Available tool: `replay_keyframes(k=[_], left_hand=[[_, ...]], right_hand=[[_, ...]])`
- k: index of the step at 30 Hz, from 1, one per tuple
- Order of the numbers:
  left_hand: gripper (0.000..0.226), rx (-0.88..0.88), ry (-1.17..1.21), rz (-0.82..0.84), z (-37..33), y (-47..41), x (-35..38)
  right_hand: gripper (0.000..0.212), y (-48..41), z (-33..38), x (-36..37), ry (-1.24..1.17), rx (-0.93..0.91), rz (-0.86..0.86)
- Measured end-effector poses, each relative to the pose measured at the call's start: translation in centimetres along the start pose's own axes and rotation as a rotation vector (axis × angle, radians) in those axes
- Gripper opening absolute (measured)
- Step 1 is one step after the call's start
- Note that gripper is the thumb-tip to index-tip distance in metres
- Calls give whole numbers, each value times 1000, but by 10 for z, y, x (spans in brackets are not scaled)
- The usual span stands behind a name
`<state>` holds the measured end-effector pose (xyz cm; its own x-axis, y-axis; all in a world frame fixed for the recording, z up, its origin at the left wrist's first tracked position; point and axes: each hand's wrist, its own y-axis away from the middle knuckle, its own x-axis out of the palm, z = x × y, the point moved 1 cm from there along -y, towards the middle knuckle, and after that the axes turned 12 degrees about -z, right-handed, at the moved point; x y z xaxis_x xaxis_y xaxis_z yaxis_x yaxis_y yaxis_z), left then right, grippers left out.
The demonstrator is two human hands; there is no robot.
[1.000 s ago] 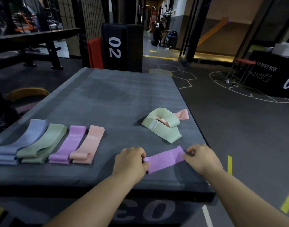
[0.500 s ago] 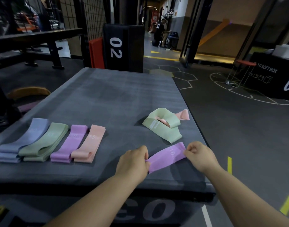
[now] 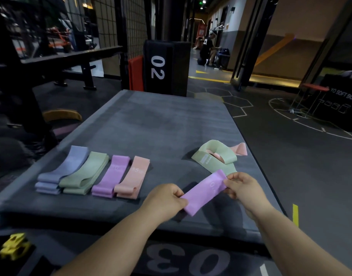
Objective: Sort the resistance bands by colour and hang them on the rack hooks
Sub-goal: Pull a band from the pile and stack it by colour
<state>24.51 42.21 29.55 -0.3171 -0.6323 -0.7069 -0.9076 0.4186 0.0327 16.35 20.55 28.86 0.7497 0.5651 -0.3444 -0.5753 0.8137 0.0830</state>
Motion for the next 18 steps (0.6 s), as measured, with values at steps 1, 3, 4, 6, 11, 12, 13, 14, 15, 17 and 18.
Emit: replay_keyframes(k=[1,3,4,6,11,12,13,14,15,17,18], left_hand=[[9,-31,41,10,4,2,-5],[10,-88,134,27,13,5,-16],[10,-110,171,33,17,7,-21],[9,-146,230,19,28,10,-35],[17,-187,291,-67,54,19,-65],[18,-204,301,-85,59,19,-70],[18,-224,315,-112,65,20,-75],[18,-238,319,-141,70,19,-80],[17,-249,317,-171,77,18,-85],[16,-265,292,-228,85,14,-94],[17,-272,281,-249,89,13,-98]], right_hand=[[4,3,4,7,-2,7,2],[2,9,14,20,-3,11,13],[2,12,19,26,3,6,17],[3,17,29,42,20,-22,38],[11,25,55,89,93,-126,112],[11,26,59,99,106,-142,126],[11,28,64,110,124,-162,134],[10,29,69,121,146,-186,136],[11,31,73,131,164,-213,139],[13,33,83,150,179,-258,149],[13,34,88,160,190,-280,155]])
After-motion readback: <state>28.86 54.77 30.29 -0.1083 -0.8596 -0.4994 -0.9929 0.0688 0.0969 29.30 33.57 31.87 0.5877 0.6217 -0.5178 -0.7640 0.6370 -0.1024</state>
